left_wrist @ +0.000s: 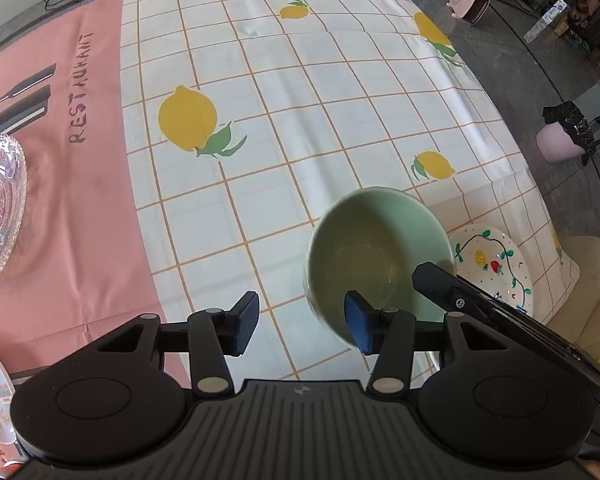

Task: Organize plates and bowls
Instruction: 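Move the left gripper to the pale green bowl and grasp its rim, then lift the pale green bowl with the left gripper and carry it over the steel bowls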

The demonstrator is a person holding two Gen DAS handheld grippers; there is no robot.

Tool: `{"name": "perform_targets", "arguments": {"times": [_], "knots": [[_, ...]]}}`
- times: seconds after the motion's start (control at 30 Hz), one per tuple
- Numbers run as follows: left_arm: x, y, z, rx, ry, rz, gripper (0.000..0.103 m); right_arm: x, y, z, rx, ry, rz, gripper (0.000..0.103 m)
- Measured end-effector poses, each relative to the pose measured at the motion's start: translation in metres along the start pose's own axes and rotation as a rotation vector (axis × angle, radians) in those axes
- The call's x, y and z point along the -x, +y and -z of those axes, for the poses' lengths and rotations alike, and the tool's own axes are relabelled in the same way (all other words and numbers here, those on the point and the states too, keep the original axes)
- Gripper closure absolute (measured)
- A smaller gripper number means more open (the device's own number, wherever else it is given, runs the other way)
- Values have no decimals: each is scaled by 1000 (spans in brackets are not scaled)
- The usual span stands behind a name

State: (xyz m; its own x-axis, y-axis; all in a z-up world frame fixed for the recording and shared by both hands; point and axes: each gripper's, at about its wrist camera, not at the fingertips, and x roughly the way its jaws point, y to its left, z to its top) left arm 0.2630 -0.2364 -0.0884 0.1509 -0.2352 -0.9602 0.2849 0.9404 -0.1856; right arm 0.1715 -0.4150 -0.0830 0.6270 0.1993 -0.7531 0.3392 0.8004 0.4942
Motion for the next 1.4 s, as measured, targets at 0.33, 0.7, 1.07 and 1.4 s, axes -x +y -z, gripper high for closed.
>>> {"name": "perform_targets", "arguments": {"times": [0.33, 0.7, 1.07, 1.4], "knots": [[1, 12, 10, 43, 60, 17, 85, -6, 10, 7, 98, 57, -14, 88], [4, 28, 24, 4, 44, 16, 85, -23, 19, 15, 118, 143, -36, 83], [2, 20, 29, 5, 2, -44, 89, -25, 22, 20, 150, 160, -46, 88], [18, 17, 37, 17, -16, -57, 89, -12, 28, 26, 164, 113, -44, 88]]}}
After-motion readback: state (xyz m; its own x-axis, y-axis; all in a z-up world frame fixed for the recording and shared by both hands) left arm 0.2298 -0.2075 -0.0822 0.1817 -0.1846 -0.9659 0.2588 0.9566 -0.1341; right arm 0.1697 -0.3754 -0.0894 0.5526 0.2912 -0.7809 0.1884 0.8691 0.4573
